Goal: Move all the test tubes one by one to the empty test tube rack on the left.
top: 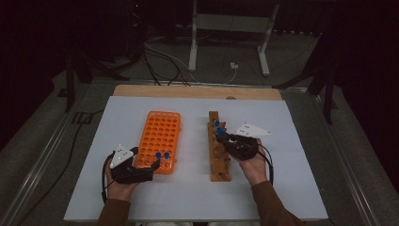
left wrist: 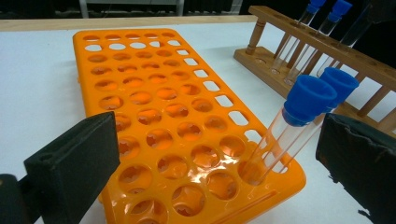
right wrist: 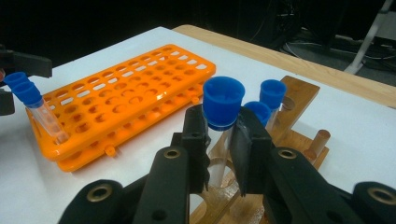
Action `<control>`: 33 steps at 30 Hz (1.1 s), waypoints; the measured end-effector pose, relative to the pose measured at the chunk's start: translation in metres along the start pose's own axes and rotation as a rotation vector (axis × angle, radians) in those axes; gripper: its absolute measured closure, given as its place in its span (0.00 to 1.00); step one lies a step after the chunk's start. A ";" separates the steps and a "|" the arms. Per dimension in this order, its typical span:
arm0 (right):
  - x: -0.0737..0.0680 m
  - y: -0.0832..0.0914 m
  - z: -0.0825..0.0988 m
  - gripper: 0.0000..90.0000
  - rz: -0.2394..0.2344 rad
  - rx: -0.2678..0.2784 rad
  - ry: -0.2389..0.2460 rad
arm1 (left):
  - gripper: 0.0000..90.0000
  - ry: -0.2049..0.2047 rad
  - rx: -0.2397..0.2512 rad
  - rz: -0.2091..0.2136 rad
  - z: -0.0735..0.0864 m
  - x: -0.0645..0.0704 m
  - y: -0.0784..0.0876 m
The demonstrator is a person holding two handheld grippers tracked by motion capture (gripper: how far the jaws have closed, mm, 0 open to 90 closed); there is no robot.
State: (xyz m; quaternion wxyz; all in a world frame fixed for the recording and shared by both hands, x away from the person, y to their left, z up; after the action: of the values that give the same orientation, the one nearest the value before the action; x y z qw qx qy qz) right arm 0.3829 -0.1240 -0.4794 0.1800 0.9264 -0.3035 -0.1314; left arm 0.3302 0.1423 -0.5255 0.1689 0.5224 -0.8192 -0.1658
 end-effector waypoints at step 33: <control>-0.012 0.018 -0.036 0.85 -0.021 0.041 0.055 | 0.01 -0.003 0.010 -0.001 -0.001 0.000 0.001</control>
State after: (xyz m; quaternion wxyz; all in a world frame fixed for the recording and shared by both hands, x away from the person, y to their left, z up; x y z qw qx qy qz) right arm 0.3765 -0.1211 -0.4375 0.1679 0.9364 -0.2911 -0.1013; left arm 0.3303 0.1426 -0.5243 0.1649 0.5232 -0.8202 -0.1624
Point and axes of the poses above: each handheld gripper's, and its own axes: y roughly backward along the jaws, z roughly out of its underside, x roughly to its right, the point moved 9 cm from there along -y, roughly forward along the jaws, and after that the axes turned 9 degrees about -z, right-handed, at the moved point
